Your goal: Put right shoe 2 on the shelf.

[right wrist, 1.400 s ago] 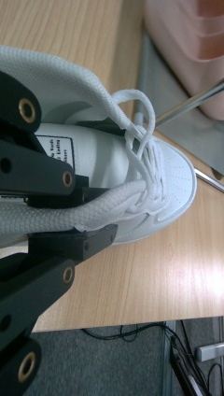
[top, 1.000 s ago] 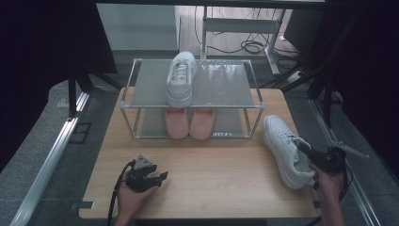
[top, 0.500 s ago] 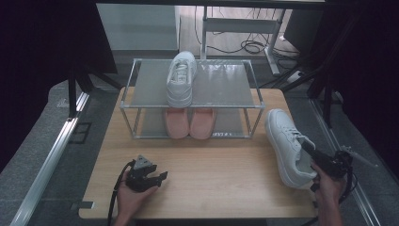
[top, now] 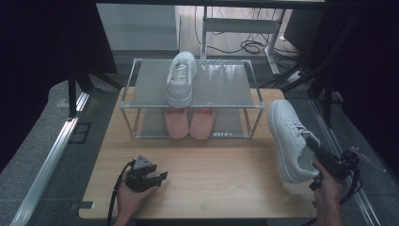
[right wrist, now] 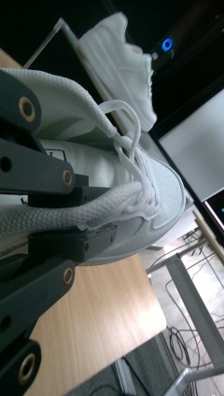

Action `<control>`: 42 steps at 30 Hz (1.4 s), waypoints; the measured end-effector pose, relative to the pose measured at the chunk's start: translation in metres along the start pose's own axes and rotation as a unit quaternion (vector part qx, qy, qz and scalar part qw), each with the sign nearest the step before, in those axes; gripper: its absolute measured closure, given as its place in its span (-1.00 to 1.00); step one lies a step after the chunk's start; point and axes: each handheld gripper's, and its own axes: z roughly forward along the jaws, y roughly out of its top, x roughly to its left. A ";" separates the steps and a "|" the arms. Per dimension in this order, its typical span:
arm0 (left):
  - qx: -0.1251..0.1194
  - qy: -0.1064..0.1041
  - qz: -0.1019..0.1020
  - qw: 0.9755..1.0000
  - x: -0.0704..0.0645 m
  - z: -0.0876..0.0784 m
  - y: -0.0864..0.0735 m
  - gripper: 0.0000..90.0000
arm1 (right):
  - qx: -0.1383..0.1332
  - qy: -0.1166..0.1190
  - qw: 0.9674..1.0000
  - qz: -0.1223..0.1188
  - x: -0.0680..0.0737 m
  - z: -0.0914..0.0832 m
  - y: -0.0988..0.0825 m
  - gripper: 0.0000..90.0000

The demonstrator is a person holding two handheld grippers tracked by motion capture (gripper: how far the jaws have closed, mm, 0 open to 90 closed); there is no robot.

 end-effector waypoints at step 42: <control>0.000 -0.005 0.002 1.000 -0.001 0.002 0.001 -0.01 | -0.073 0.058 0.995 0.022 0.058 0.011 0.033 0.78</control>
